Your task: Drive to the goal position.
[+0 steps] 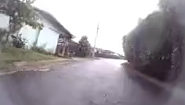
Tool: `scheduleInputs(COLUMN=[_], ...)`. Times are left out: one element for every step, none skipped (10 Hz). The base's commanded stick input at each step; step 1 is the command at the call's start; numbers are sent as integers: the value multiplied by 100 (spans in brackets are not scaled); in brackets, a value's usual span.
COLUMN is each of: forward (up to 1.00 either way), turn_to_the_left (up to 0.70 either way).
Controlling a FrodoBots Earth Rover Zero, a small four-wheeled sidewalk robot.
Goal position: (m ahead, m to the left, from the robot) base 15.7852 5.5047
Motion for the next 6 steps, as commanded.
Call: scheduleInputs(forward=[70,70,70,70,70,70], turn_to_the_left=[0,0,0,0,0,0])
